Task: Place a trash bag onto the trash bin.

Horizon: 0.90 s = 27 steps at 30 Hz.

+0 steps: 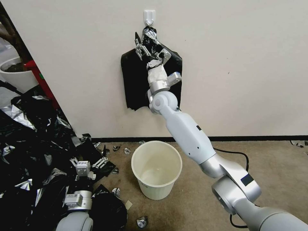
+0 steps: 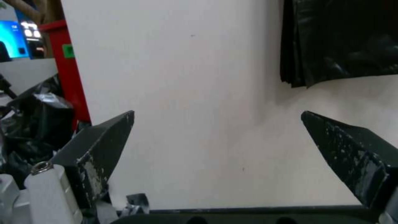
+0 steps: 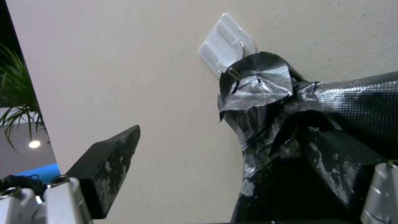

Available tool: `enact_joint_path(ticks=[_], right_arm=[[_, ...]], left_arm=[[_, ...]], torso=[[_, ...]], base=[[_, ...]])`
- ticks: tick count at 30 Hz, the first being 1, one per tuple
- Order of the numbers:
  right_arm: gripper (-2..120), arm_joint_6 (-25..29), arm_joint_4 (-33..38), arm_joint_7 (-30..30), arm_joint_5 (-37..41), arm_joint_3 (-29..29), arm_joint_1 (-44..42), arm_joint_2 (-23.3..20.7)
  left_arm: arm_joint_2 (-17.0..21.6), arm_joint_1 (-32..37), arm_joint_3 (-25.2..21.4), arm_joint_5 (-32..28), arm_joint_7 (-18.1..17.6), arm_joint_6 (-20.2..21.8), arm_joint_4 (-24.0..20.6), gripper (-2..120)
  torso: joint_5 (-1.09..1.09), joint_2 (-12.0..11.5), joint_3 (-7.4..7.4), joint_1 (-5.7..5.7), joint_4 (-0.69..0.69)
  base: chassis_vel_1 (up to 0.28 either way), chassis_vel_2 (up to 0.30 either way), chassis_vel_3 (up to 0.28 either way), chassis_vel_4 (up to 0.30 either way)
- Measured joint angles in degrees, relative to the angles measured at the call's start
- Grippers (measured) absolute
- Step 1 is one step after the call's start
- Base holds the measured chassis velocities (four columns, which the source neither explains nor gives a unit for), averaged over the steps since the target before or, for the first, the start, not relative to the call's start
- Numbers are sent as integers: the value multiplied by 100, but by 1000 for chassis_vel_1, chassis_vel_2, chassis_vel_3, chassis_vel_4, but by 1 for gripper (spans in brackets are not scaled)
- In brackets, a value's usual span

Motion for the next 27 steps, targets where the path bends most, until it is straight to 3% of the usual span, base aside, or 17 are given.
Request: enact_joint_path(ticks=[27], right_arm=[[87,-40,41,-43,118,20,-144,69]], left_arm=[[-80,2,0,151,-172,-34,48,100]], torso=[[0,0,0,0,0]], base=[[0,0,0,0]])
